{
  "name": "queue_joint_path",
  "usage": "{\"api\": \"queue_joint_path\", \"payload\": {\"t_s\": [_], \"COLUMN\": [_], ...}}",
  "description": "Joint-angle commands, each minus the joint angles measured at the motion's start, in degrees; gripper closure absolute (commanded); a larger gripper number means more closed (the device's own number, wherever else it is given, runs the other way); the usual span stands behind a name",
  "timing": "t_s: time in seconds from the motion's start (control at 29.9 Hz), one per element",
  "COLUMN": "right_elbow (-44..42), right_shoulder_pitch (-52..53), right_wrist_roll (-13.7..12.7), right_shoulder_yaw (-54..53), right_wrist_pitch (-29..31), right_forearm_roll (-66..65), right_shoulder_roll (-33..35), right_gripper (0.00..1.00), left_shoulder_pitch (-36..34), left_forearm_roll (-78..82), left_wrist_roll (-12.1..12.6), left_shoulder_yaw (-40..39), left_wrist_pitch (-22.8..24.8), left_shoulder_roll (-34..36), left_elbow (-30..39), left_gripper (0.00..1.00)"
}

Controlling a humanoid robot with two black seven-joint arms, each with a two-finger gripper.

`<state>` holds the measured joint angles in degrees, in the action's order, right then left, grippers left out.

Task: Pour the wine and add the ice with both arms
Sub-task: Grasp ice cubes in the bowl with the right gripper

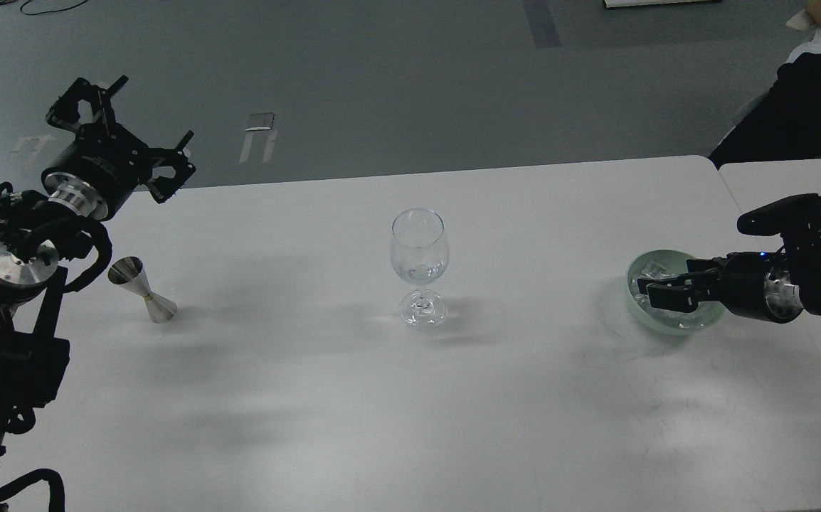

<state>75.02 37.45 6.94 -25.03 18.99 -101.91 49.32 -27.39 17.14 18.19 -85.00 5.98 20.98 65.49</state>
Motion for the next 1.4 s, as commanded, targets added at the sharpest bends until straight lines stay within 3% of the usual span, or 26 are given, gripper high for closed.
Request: {"api": "queue_joint_path", "payload": {"t_s": [0.0,0.23,0.33,0.43,0.57,0.84,0.87,0.94,0.97,1.37], "right_elbow": [-0.4,-1.8,-2.1,-2.1,-2.1,-1.7,-1.8,-2.0,-1.8,-0.8], "right_shoulder_pitch": [-1.5,-1.9,-1.9,-1.9,-2.0,-2.0,-2.0,-2.1,-2.1,-2.1], "right_wrist_roll": [0.0,-0.2,-1.4,-2.0,-3.8,-3.8,-3.8,-3.8,-3.6,-3.1], "right_shoulder_yaw": [0.1,0.0,-0.1,0.0,0.0,0.0,0.0,0.0,0.0,-0.1], "right_wrist_pitch": [0.0,0.0,0.0,0.0,0.0,0.0,0.0,-0.2,-0.2,-0.2], "right_forearm_roll": [-0.4,-0.6,-0.6,-0.6,-0.6,-0.4,-0.3,-0.1,0.0,0.1], "right_shoulder_roll": [-0.5,-1.4,-1.4,-1.4,-1.4,-1.3,-1.4,-1.4,-1.4,-0.6], "right_gripper": [0.09,0.09,0.1,0.17,0.32,0.56,0.71,0.88,0.92,0.92], "left_shoulder_pitch": [0.5,1.3,1.3,1.3,1.3,1.3,1.3,1.3,1.3,1.3], "left_forearm_roll": [0.0,0.0,0.0,0.0,0.0,0.0,0.0,0.0,0.0,0.0], "left_wrist_roll": [0.0,-0.1,-0.1,-0.1,-0.1,-0.1,-0.1,-0.1,-0.1,0.0], "left_shoulder_yaw": [-0.1,-0.1,-0.1,-0.1,-0.1,-0.1,-0.1,-0.2,-0.2,-0.2], "left_wrist_pitch": [0.5,0.8,0.8,0.8,0.8,0.8,0.8,0.8,0.8,0.8], "left_shoulder_roll": [-0.3,-0.2,-0.2,-0.3,-0.3,-0.2,-0.2,-0.1,0.0,0.1], "left_elbow": [0.0,-0.1,0.0,0.0,0.0,0.0,0.0,0.0,0.0,0.1], "left_gripper": [0.02,0.02,0.02,0.02,0.02,0.02,0.02,0.02,0.02,0.02]}}
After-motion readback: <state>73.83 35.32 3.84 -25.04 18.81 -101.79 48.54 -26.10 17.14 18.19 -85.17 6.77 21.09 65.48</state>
